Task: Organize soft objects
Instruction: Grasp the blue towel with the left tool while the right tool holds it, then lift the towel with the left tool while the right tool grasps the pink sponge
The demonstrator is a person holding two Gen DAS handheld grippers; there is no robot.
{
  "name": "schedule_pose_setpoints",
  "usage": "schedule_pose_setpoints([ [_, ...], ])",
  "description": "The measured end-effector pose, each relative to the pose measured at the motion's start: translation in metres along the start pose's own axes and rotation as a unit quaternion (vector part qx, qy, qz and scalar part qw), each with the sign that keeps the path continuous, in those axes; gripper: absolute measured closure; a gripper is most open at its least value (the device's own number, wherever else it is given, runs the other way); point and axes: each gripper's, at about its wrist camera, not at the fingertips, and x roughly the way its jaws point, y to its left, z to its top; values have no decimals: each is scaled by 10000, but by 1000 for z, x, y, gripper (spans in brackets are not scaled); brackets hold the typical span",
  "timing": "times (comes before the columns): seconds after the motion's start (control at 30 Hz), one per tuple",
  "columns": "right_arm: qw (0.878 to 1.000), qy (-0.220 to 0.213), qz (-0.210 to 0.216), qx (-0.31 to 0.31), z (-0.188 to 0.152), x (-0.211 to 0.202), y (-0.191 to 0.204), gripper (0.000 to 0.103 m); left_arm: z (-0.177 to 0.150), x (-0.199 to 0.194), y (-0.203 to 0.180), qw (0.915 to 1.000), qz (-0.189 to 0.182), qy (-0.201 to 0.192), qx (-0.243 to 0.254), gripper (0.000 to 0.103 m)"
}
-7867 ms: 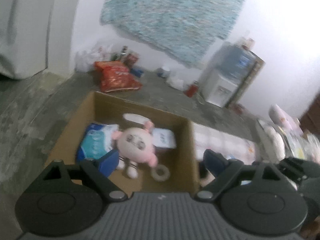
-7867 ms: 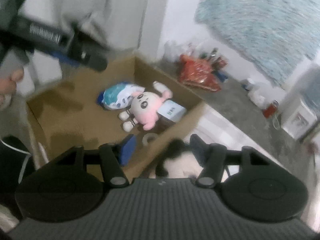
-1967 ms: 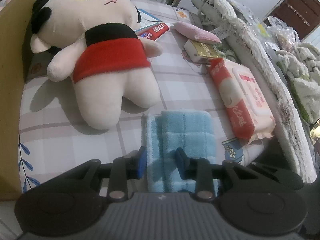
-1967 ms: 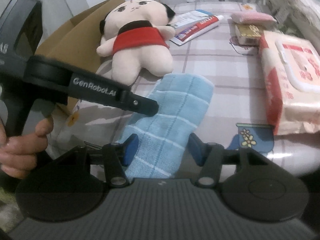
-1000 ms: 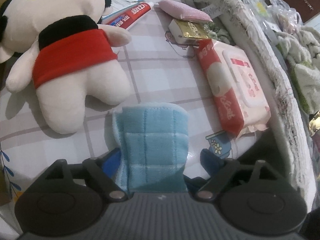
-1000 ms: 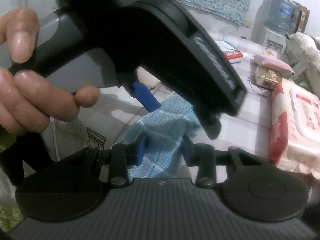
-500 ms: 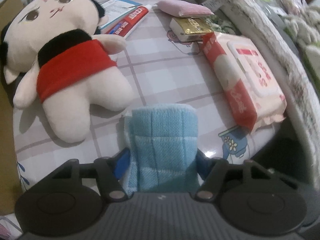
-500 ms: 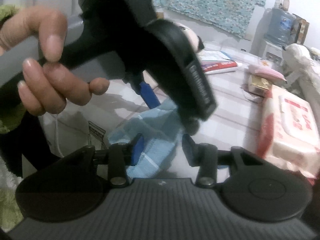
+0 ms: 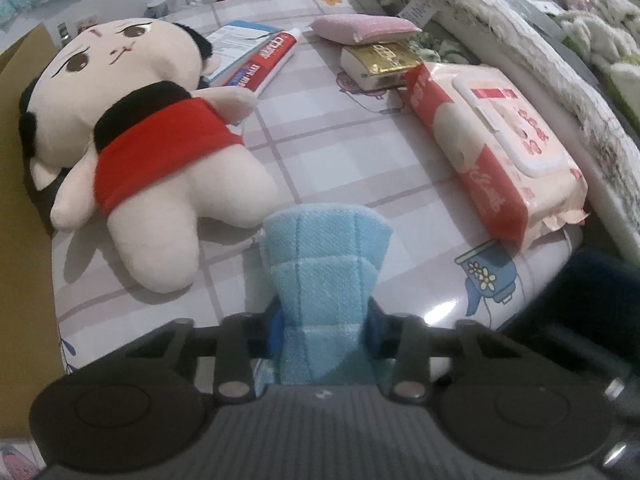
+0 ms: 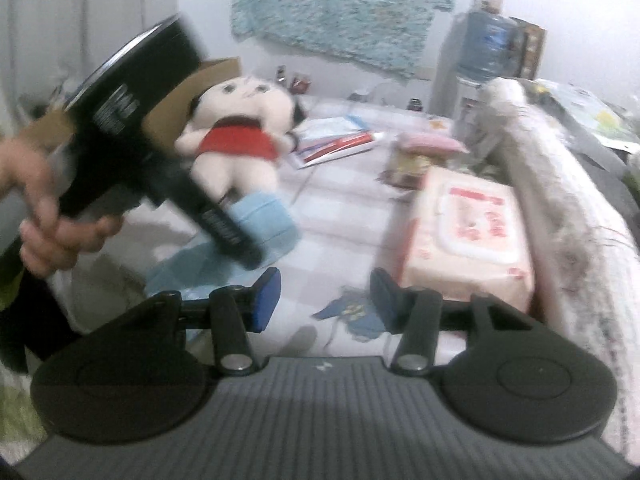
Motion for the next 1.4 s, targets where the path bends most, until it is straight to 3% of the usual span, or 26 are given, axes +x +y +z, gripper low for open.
schedule_pose_setpoints([
  [0.23,9983,-276,-37,504,29,-12,-33,53,-3,-12,11,9995,-189,-217,-147,78],
  [0.43,9979,-459,12,459,69,-6,-43,53,-2,-44,19,9971,-397,-604,-219,78],
  [0.53,9980,-510,150,355,97,8,-52,46,3,-64,23,9943,-595,-830,-296,78],
  [0.63,9985,-478,250,118,132,33,-65,28,13,-86,30,9902,-713,-1127,-403,78],
  [0.7,9986,-421,325,-14,155,55,-74,23,22,-99,38,9865,-776,-1343,-528,78],
  [0.87,9989,176,378,-197,207,138,-104,14,44,-123,67,9772,-690,-1812,-865,78],
  [1.1,9895,1443,51,27,223,268,-136,14,57,-125,106,9735,-503,-1858,-1238,78],
  [1.3,9767,2120,-157,293,213,320,-151,13,53,-117,120,9741,-553,-1733,-1345,78],
  [1.4,9717,2336,-235,247,208,327,-153,23,51,-117,121,9744,-568,-1712,-1340,78],
])
